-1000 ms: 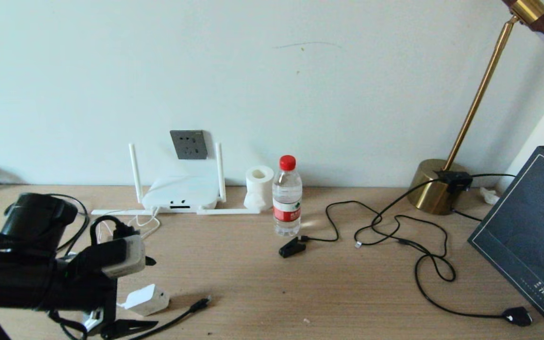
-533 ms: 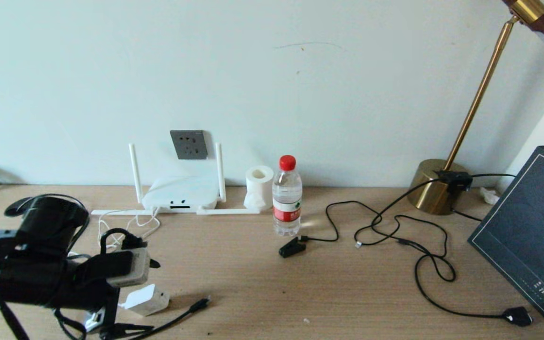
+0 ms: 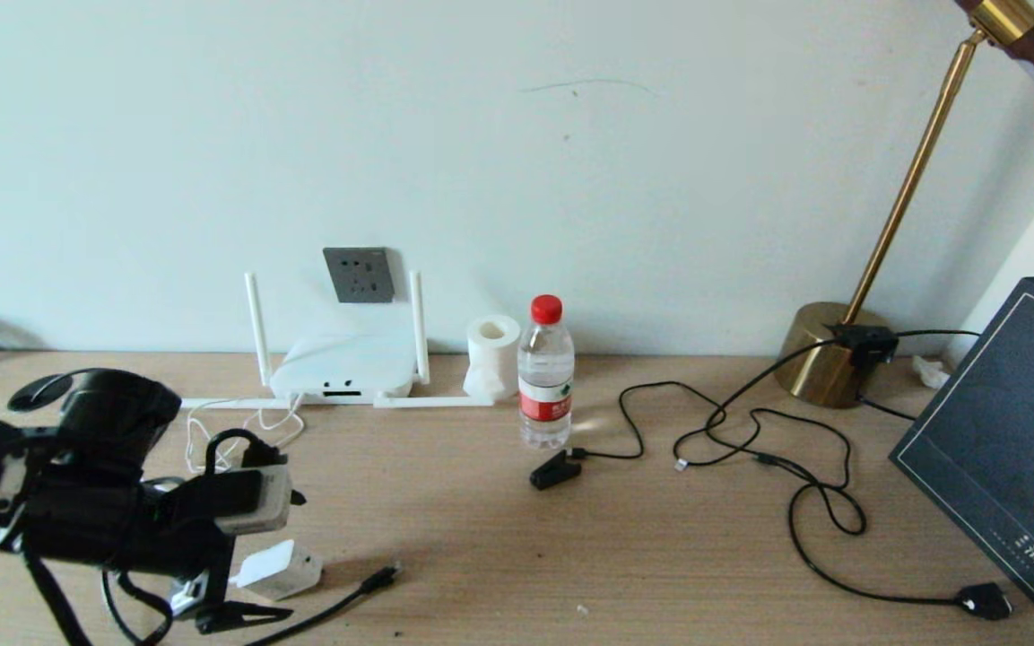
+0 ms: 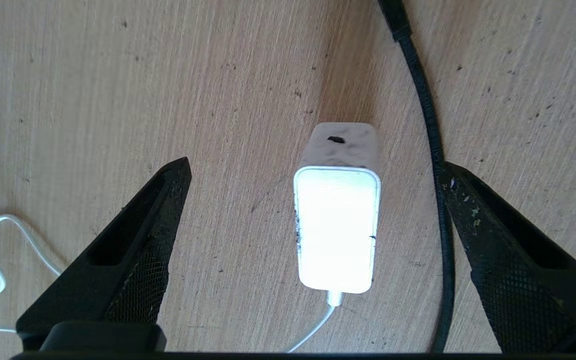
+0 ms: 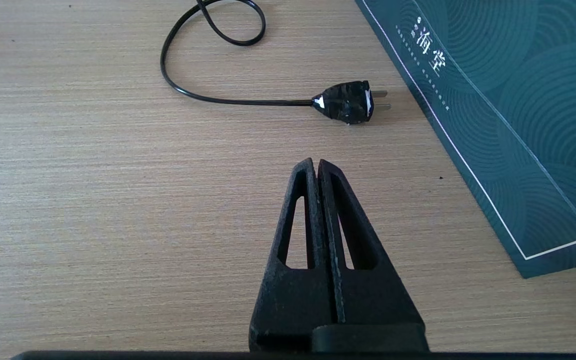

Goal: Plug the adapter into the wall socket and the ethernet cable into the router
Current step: Pick up plug

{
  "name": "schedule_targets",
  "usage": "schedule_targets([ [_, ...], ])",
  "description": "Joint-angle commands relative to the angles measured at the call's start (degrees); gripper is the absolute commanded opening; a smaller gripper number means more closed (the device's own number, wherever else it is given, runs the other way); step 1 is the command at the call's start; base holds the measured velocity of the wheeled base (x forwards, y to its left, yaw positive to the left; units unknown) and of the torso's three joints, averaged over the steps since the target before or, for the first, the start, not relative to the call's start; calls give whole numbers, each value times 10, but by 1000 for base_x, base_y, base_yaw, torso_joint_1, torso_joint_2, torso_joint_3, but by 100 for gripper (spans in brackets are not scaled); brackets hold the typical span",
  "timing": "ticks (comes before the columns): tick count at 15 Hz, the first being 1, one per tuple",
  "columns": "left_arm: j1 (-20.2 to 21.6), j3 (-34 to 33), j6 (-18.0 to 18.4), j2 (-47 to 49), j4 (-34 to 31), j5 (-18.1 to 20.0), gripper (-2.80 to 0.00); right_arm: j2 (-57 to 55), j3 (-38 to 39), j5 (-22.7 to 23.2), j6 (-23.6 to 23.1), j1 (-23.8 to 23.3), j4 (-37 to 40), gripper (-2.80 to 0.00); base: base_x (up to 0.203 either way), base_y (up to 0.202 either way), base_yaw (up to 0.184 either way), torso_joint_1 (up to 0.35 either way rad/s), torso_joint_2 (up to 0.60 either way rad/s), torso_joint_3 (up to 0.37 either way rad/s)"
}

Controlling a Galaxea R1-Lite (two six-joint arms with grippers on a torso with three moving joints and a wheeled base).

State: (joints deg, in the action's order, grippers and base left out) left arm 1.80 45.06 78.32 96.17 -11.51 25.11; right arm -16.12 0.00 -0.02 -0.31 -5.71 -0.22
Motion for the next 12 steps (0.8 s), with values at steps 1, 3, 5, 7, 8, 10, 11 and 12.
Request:
schedule_targets([
  [1, 0, 11, 3, 16, -4, 0, 0, -1, 0, 0, 0, 0, 0, -280, 0, 0, 0, 0, 0, 0],
  [3, 0, 17, 4, 24, -6, 0, 0, -1, 0, 0, 0, 0, 0, -280, 0, 0, 0, 0, 0, 0],
  [5, 0, 19, 4, 29, -7, 0, 0, -1, 0, 0, 0, 0, 0, -280, 0, 0, 0, 0, 0, 0],
  [7, 0, 26, 4, 37, -8, -1, 0, -1, 0, 0, 0, 0, 0, -280, 0, 0, 0, 0, 0, 0],
  [8, 0, 30, 4, 41, -14, -1, 0, -1, 0, 0, 0, 0, 0, -280, 0, 0, 0, 0, 0, 0],
  [10, 0, 39, 5, 42, -28, -11, 0, -1, 0, 0, 0, 0, 0, -280, 0, 0, 0, 0, 0, 0],
  [11, 0, 42, 5, 42, -32, -13, 0, -1, 0, 0, 0, 0, 0, -280, 0, 0, 0, 0, 0, 0],
  [12, 0, 42, 5, 43, -33, -13, 0, -1, 0, 0, 0, 0, 0, -280, 0, 0, 0, 0, 0, 0],
])
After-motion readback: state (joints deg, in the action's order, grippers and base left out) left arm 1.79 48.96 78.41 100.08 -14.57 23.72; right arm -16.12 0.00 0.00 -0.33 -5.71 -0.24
